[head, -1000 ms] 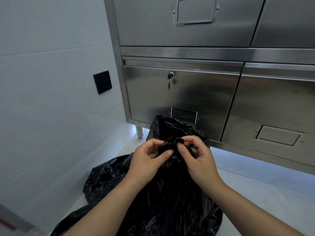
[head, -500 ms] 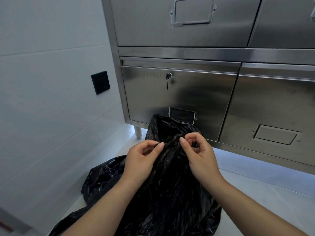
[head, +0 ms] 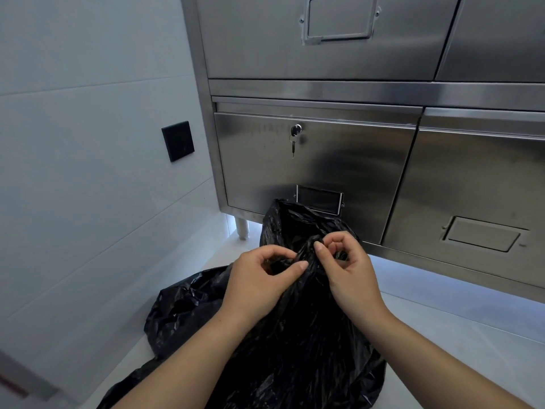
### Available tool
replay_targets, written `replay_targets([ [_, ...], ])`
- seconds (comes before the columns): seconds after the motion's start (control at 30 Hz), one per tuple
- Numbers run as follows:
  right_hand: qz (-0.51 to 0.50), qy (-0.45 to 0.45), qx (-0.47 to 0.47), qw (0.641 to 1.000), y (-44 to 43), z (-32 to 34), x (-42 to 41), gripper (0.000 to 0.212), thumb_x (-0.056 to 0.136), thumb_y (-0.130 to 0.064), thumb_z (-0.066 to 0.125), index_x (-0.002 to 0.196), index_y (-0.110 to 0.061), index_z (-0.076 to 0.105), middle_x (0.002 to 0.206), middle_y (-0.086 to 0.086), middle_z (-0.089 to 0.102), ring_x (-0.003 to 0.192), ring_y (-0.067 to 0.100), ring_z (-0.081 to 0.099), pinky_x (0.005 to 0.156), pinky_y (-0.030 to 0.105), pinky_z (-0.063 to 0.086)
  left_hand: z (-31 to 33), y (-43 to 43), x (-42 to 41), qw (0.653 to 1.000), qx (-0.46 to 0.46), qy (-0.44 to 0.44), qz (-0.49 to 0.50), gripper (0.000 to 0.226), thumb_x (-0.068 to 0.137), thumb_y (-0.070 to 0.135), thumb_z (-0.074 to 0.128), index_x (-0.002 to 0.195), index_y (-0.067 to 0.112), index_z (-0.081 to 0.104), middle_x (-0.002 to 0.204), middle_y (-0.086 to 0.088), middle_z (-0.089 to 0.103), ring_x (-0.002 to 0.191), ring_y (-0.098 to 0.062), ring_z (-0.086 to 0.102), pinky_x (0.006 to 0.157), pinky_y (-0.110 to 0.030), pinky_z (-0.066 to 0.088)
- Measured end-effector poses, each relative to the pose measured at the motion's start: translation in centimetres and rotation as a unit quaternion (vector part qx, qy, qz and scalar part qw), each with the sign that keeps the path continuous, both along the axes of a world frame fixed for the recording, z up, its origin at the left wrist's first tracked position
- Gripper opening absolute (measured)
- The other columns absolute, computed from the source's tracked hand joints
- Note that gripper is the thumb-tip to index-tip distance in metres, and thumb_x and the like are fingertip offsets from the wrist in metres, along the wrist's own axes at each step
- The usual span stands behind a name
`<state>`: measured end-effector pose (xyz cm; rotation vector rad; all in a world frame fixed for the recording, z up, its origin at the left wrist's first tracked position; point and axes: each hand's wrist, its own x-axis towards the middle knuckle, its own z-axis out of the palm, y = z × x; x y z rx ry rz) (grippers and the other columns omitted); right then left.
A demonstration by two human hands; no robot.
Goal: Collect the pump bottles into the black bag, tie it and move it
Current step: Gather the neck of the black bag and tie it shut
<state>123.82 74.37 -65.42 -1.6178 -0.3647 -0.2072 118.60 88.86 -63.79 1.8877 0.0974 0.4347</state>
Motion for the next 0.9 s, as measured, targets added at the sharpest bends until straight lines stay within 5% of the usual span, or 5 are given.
replay_targets([
  [0.17,0.066,-0.037,-0.030,0.997,-0.5,0.1,-0.2,0.039,0.087,-0.018,0.064,0.112,-0.048,0.058,0.087,-0.005,0.047,0.053,0.000,0.046,0.056,0.012,0.041,0.0,0.2,0.4,0.998,-0.025,0.025,0.051,0.010,0.068,0.038,0.079,0.075,0.038,0.072,0.066,0.010,0.072,0.065,-0.012,0.069,0.062,-0.024,0.056],
  [0.27,0.071,-0.039,-0.071,0.994,-0.4,0.0,-0.2,0.038,0.086,-0.023,0.066,0.115,-0.047,0.060,0.092,-0.006,0.047,0.059,-0.001,0.047,0.062,0.010,0.040,0.1,0.6,0.4,0.998,-0.043,0.036,0.009,0.012,0.068,0.032,0.082,0.077,0.033,0.074,0.072,0.010,0.074,0.070,-0.008,0.071,0.067,-0.023,0.056],
  [0.5,0.035,-0.026,-0.085,0.995,-0.2,0.3,0.0,0.014,0.081,-0.022,0.071,0.078,-0.035,0.066,0.090,-0.007,0.063,0.072,0.002,0.059,0.066,0.012,0.043,0.0,0.9,0.3,0.997,-0.063,0.021,-0.025,0.011,0.066,0.023,0.083,0.074,0.028,0.077,0.074,0.009,0.075,0.070,-0.005,0.071,0.064,-0.011,0.050],
  [0.67,-0.006,0.019,-0.056,0.998,-0.3,0.8,0.9,0.009,0.084,-0.026,0.068,0.076,-0.029,0.064,0.077,-0.009,0.063,0.061,0.005,0.056,0.058,0.017,0.044,0.4,1.1,0.3,0.997,-0.067,0.018,-0.018,0.004,0.073,0.018,0.079,0.072,0.021,0.077,0.072,0.010,0.075,0.067,-0.002,0.070,0.060,-0.006,0.048],
  [0.9,-0.012,0.041,-0.066,0.997,-0.3,-0.3,0.7,0.008,0.082,-0.033,0.068,0.076,-0.033,0.064,0.064,-0.011,0.057,0.060,0.012,0.053,0.059,0.027,0.047,0.3,1.0,0.0,0.997,-0.029,0.046,-0.058,0.010,0.070,0.035,0.079,0.077,0.029,0.075,0.073,0.009,0.075,0.069,-0.006,0.070,0.066,-0.017,0.053],
])
